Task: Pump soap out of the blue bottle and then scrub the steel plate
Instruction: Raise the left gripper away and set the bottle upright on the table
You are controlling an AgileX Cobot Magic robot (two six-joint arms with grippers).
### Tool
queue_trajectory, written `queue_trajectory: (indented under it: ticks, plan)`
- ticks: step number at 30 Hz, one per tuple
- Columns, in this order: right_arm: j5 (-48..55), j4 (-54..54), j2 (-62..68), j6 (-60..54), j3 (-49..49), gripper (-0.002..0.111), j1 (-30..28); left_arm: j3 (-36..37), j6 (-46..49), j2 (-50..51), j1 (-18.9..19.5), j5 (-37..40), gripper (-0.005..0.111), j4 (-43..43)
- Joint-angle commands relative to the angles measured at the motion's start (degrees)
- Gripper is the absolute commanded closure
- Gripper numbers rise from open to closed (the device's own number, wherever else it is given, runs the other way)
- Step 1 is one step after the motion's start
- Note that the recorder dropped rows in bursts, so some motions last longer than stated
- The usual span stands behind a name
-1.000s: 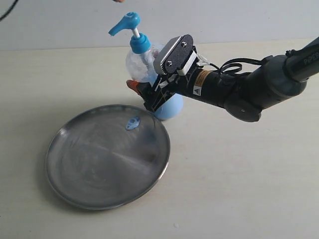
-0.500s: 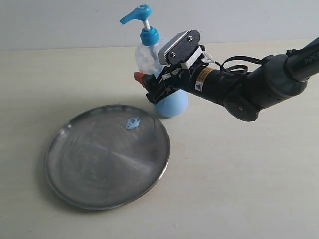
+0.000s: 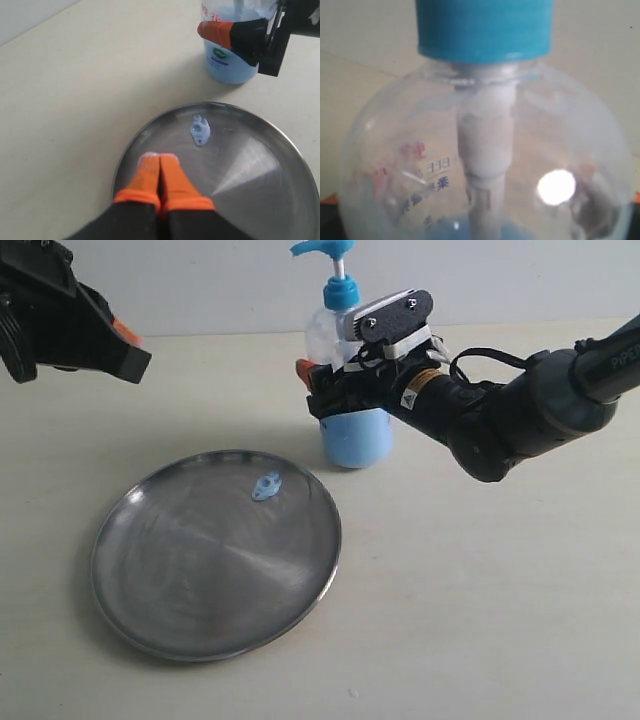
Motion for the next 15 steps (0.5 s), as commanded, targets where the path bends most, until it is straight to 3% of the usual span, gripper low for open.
queue_trajectory:
  ticks: [1, 15]
  plan:
    - [-2.9, 1.2, -1.1, 5.5, -0.7, 0.108, -1.6, 2.6, -0.5, -0.2, -0.3, -6.8, 0.107, 0.1]
    - [-3.3, -6.0, -0.7, 7.6, -0.7, 0.108, -2.2, 2.8, -0.6, 0.0, -0.3, -9.9, 0.107, -1.9]
